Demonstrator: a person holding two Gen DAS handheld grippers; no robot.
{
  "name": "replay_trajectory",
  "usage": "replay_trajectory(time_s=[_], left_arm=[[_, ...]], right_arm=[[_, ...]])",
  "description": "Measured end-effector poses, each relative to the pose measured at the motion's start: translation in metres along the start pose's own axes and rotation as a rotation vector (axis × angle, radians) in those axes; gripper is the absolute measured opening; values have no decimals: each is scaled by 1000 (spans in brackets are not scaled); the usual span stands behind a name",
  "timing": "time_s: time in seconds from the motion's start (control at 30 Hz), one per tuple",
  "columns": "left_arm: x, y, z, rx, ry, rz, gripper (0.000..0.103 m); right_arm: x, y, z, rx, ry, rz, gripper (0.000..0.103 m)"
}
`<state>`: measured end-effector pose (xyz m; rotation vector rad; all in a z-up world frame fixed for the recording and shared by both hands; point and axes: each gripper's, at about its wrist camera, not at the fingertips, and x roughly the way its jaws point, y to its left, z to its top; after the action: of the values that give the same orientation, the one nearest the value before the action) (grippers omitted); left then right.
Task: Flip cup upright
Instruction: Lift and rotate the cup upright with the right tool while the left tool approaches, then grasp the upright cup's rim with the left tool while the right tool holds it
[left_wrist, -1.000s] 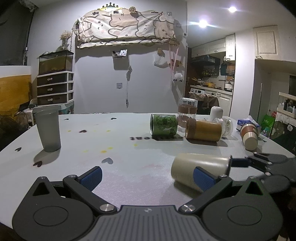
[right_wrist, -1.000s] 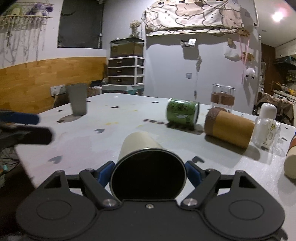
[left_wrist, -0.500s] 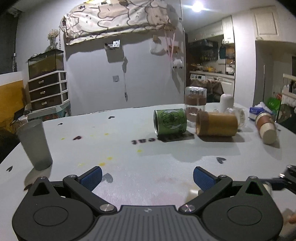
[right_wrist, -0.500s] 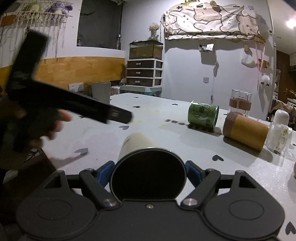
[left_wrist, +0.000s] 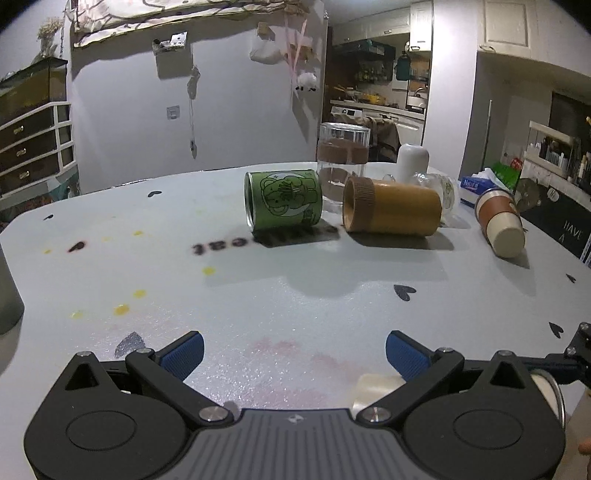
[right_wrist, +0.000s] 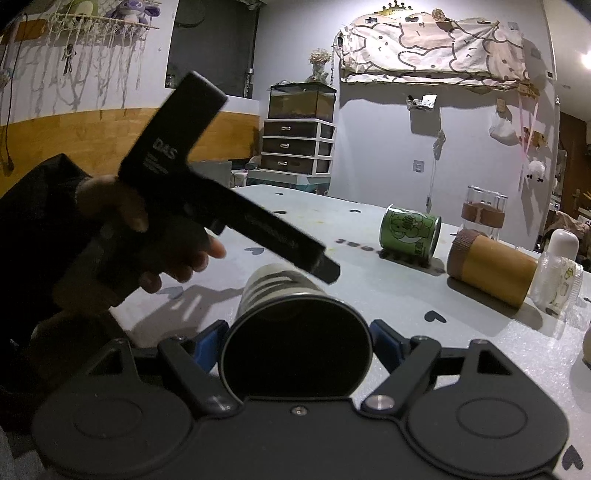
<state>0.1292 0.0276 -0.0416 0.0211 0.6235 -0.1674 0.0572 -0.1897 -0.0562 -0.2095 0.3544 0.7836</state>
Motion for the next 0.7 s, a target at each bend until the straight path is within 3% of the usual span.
replay_trajectory(time_s=[0.1,0.27,0.5,0.7], left_arm=[[-5,7,-1,-21,-4,6,103],[-18,15,-11,-37,-5,-1,103],[-32,17,-26,-74,9,-32,103],[-38,8,-35,-67,26,-78,103]], right_arm=[[-3,-1,-1,-1,13,-28,88],[-9,-5,-7,-14,46,-168,90],[-9,-33,-9,107,63,-288,90],[-2,-51,-5,240,66,-341,88]])
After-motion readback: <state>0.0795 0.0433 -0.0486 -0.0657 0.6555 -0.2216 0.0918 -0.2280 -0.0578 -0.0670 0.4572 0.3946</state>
